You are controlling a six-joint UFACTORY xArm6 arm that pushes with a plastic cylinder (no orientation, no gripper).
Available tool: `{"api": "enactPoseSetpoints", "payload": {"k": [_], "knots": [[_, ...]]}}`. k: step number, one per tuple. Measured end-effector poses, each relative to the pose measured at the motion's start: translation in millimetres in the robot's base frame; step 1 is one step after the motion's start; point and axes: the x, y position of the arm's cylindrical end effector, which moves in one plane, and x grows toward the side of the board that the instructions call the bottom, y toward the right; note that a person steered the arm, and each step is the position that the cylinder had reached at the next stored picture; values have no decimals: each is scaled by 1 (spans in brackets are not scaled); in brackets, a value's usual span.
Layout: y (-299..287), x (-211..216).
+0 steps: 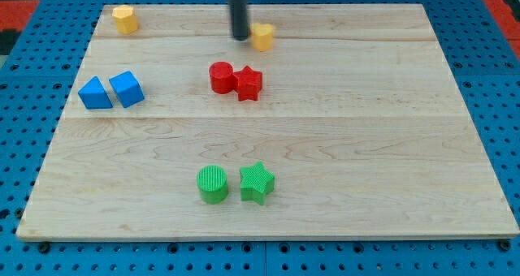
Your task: Push the yellow heart parallel to the right of the red star
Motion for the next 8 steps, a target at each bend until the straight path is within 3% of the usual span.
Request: {"api": "enactPoseSetpoints", "payload": {"k": [1, 5, 6, 7, 8], "knots": [[56, 2], [51, -13], [64, -9], [108, 29], [124, 14]]}}
